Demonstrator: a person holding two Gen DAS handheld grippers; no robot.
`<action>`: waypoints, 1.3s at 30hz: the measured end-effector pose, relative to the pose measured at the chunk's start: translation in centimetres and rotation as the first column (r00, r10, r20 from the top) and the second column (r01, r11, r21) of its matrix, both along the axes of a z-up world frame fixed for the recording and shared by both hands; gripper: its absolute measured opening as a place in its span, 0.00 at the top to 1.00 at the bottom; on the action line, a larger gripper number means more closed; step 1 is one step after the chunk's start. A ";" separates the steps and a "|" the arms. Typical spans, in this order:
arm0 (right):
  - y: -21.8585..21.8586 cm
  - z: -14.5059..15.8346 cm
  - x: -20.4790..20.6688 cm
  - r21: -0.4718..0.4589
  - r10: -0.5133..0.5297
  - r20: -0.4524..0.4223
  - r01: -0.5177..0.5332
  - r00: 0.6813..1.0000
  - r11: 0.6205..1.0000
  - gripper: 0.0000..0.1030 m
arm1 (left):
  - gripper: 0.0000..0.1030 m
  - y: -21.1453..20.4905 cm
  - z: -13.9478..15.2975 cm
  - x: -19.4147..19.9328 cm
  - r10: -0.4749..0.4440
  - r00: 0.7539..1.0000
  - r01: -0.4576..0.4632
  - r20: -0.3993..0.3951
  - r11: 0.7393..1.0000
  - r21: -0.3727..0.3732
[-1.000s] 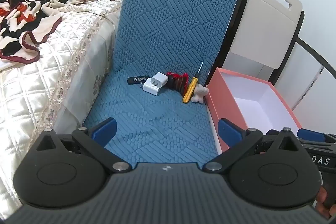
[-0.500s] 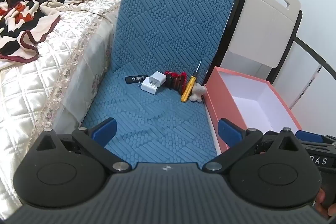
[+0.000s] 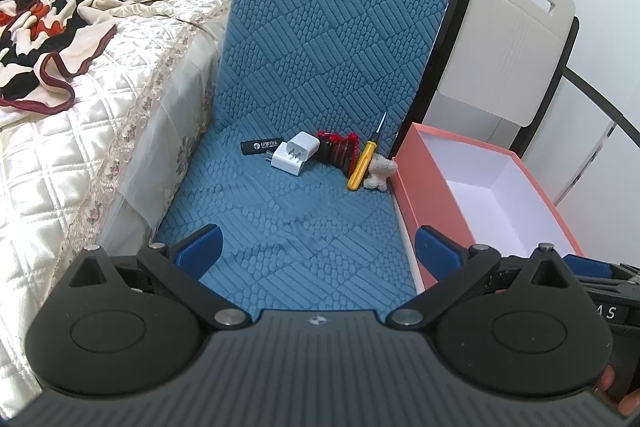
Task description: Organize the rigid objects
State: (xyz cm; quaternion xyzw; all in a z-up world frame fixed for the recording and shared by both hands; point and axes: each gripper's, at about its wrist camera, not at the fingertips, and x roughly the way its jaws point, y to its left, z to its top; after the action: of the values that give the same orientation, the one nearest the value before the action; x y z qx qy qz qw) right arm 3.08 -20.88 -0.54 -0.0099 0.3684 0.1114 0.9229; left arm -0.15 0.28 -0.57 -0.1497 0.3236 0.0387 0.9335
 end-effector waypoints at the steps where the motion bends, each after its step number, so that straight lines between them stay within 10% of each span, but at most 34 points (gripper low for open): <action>1: 0.0 0.0 0.0 0.001 -0.001 -0.001 0.001 1.000 1.000 0.00 | 0.00 0.0 0.0 0.0 0.000 1.000 0.000 -0.001 1.000 -0.001; 39: -0.2 -0.7 0.3 0.035 -0.008 -0.050 0.010 0.999 0.999 0.00 | 0.00 0.7 -1.2 1.1 0.004 1.000 -0.003 -0.012 1.000 0.012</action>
State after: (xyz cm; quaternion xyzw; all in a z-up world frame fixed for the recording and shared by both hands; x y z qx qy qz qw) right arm 3.37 -21.08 -1.19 0.0108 0.3891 0.1139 0.9140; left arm 0.93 1.00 -1.76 -0.1446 0.3288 0.0431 0.9323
